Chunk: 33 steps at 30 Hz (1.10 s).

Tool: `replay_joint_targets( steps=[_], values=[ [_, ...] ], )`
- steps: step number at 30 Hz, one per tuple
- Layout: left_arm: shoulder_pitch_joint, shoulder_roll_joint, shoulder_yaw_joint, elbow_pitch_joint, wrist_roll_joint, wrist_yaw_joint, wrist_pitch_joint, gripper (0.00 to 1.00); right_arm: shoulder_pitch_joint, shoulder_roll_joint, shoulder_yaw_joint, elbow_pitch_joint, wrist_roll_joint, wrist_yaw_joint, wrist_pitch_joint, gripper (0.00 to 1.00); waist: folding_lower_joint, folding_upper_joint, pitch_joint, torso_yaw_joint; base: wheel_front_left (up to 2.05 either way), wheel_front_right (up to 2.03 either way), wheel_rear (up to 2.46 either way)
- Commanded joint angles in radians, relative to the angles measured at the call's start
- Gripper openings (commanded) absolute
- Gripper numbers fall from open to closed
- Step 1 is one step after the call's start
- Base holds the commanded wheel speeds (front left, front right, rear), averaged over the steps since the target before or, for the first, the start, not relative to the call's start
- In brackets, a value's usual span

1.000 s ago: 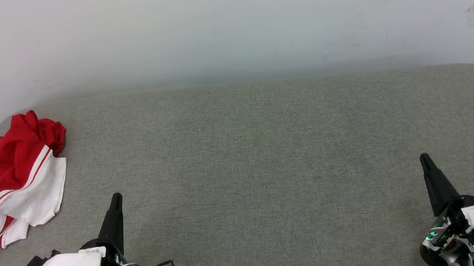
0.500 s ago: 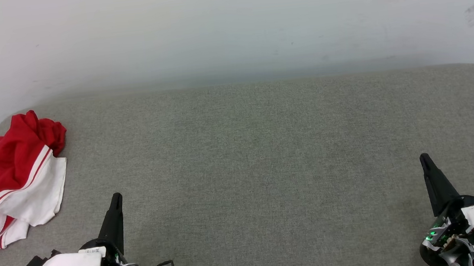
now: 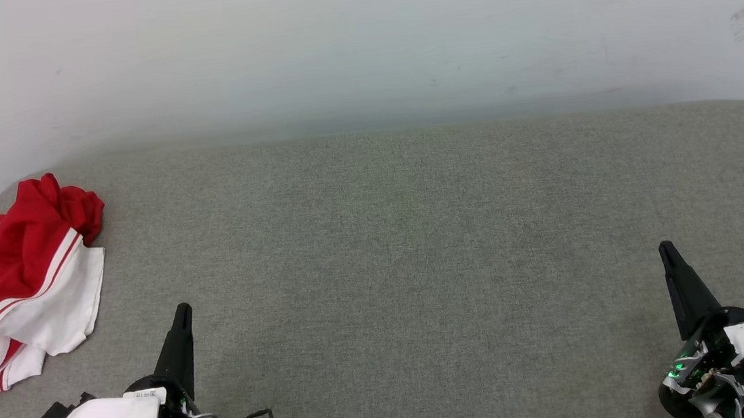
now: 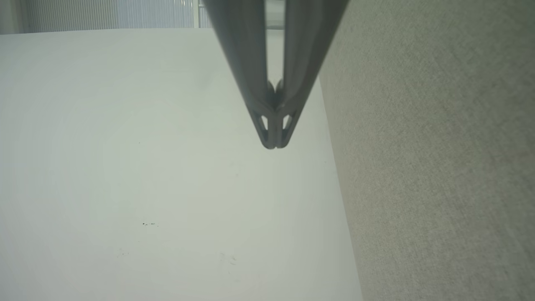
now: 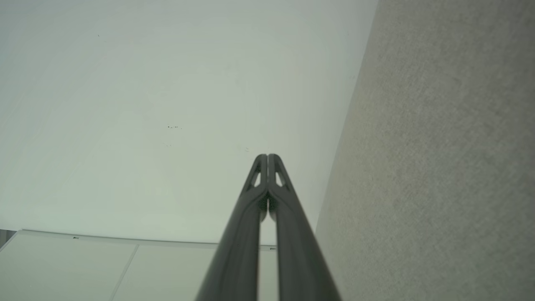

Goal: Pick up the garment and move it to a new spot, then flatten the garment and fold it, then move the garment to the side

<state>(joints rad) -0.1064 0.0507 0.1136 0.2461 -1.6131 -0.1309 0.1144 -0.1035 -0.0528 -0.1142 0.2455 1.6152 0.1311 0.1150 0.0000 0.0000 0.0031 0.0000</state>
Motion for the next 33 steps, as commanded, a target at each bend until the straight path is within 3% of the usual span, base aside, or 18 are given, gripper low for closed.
replay_joint_targets(
  steps=[1,17,18,28,33],
  values=[
    [-0.007,-0.001,0.002,0.000,0.001,-0.002,0.002,0.00,-0.012,0.005,0.001,0.000,-0.005,-0.001,0.001,0.00,0.0000,0.0000,0.000,0.000,0.00,0.00,0.00],
    [-0.007,-0.001,0.002,0.000,0.001,-0.002,0.002,0.00,-0.012,0.005,0.001,0.000,-0.005,-0.001,0.001,0.00,0.0000,0.0000,0.000,0.000,0.00,0.00,0.00],
    [0.000,0.000,0.000,0.000,0.000,0.000,0.000,1.00,0.000,0.000,0.000,0.000,0.000,0.000,0.000,1.00,0.0000,0.0000,0.000,0.000,0.00,0.00,0.00],
    [0.025,-0.002,-0.009,0.004,0.012,0.000,-0.031,1.00,0.027,0.001,0.006,0.022,-0.018,0.000,-0.030,1.00,0.0000,0.0000,0.001,0.000,0.00,0.00,0.00],
    [0.027,-0.002,0.006,-0.002,0.080,0.000,-0.056,1.00,0.029,0.001,0.004,0.003,-0.106,0.000,-0.054,1.00,0.0000,0.0000,0.002,0.001,0.00,0.00,0.00]
  ],
)
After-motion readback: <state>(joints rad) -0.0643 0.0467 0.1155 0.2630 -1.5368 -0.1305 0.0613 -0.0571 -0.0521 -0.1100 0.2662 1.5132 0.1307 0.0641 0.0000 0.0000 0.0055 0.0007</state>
